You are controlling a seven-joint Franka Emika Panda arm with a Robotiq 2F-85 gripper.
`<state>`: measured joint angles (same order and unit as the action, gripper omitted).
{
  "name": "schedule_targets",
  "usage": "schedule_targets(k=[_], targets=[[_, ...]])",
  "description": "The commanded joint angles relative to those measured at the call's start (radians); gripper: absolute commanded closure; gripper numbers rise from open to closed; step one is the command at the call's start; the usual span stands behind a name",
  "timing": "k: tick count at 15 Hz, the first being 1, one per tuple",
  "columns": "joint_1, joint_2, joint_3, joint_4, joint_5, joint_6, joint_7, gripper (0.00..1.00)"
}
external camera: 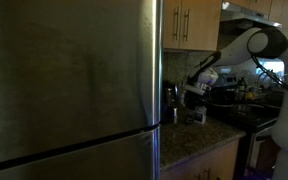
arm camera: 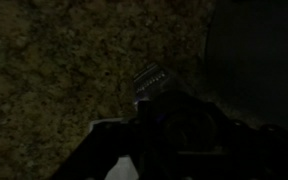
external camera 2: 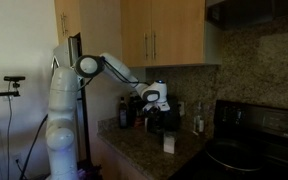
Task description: Pick up the spice bottle and move it to the left.
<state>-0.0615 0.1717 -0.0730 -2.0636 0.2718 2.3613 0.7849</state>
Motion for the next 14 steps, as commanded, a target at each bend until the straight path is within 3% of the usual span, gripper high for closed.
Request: schedule_targets(k=[1,5,10,11,13,14], targets=[[-0.021,-0.188,-0.02,-0.094,-0.047,-0.234,-0.15,0.73],[-0.037,-0.387,-0.042,-0.171,-0.113,-0.476,-0.344,0.73],[-0.009,-0.635,-0.025,-0.367,-0.015,-0.514,-0.564,0.73],[-0.033,-0.537,-0.016,-0.273,-0.052,-0.527,-0.494,0.48],[-0.024,-0.609,-0.009,-0.336,-0.028,-0.527,-0.531,0.48],[-0.023,-0.626,-0.008,-0.35,-0.026,-0.527,-0.536,0.73]])
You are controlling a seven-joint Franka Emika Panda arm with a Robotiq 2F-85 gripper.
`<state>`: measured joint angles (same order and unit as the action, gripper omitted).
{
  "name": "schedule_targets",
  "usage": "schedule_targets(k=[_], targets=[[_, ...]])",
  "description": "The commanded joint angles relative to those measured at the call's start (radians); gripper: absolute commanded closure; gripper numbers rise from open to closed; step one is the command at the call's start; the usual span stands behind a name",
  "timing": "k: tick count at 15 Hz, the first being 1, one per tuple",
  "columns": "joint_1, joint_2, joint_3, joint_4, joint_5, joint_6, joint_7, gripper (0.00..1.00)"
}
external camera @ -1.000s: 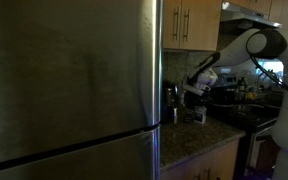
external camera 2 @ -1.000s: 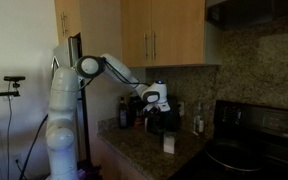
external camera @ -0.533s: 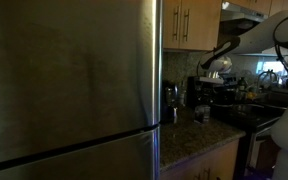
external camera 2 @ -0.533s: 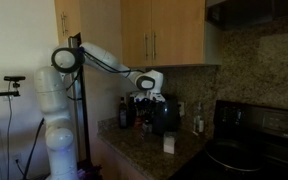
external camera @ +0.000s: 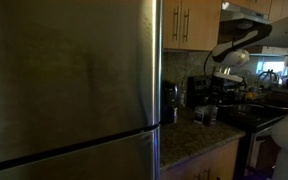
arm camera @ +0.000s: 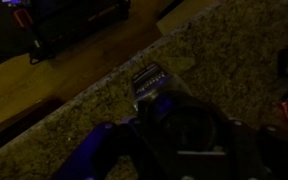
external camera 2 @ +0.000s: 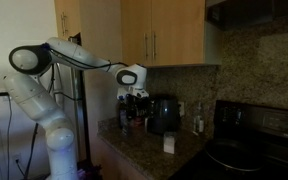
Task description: Pick up the spice bottle and move it to the left.
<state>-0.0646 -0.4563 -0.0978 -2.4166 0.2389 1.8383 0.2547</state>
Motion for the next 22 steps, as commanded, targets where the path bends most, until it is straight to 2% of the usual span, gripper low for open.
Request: schedule_targets(k=[1,3,6,8,10,11,13,14,18,22], targets=[[-0.011,0.016,0.049,-0.013,-0.021,0.031,0.009,0.73],[0.045,-0.007,0.125,-0.066,-0.034,0.065,0.001,0.73],[0.147,-0.006,0.24,-0.081,0.013,0.108,0.004,0.73],[0.232,0.033,0.312,-0.058,0.091,0.177,0.019,0.73],[0.273,0.062,0.339,-0.036,0.156,0.255,0.033,0.73],[0.26,0.024,0.331,-0.065,0.114,0.21,0.044,0.48],[0.286,0.039,0.349,-0.056,0.134,0.246,0.055,0.48],[0.285,0.043,0.348,-0.053,0.134,0.247,0.055,0.73],[0.334,0.163,0.419,0.0,0.156,0.413,0.069,0.73],[0.341,0.282,0.476,0.057,0.061,0.535,0.143,0.73]])
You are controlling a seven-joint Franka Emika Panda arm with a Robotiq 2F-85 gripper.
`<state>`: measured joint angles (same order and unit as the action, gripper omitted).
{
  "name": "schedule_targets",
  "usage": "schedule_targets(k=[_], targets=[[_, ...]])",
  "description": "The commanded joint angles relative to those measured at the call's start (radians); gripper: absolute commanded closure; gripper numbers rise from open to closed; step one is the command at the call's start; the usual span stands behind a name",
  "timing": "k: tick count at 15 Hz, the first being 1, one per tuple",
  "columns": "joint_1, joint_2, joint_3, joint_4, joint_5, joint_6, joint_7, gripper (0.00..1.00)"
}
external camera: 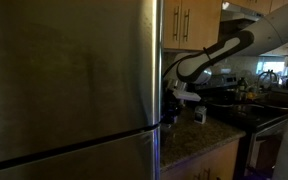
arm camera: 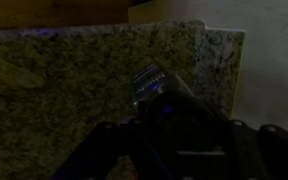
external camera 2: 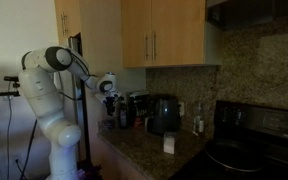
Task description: Pick up the spice bottle and move it to the left.
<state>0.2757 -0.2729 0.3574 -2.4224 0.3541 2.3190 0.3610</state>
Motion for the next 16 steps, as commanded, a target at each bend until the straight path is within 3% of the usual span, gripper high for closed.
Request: schedule_targets(k=[1,4,10,16], targets=[[-0.006,0.122,0.028,0.07,-0.098,0.072,0.062,0.73],[-0.003,0.194,0.019,0.099,-0.184,0.087,0.098,0.73],[0.034,0.299,0.009,0.166,-0.174,0.067,0.064,0.73],[0.067,0.337,0.01,0.186,-0.29,0.055,0.106,0.73]])
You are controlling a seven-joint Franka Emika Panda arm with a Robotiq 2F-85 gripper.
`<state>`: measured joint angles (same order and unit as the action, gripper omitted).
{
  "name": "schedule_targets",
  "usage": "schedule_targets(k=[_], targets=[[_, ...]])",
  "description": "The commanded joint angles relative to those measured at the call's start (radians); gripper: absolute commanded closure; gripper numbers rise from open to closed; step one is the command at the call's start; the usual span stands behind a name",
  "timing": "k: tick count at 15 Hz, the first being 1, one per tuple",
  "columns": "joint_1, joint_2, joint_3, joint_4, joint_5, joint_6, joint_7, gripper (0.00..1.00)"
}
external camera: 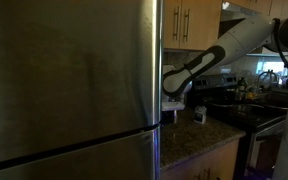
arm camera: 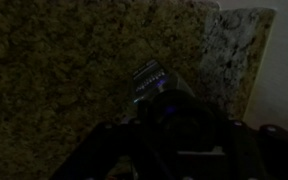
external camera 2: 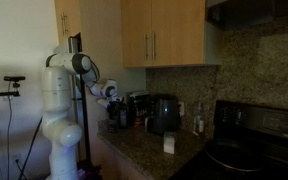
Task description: Pick up the spice bottle and move it to the left.
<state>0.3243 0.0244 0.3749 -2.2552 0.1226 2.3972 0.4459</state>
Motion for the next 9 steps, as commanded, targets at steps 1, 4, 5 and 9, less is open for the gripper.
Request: schedule_targets(k=[1,4,5,9], targets=[[0.023,0.036,-0.008,0.016,-0.078,-0.027,0.028,0.23],[0.035,-0.016,-0.003,-0.009,-0.071,-0.043,0.006,0.09],[0.038,-0.037,-0.002,-0.017,-0.064,-0.055,0.004,0.01],[0.042,-0.209,0.004,-0.076,-0.078,-0.061,0.003,0.0]])
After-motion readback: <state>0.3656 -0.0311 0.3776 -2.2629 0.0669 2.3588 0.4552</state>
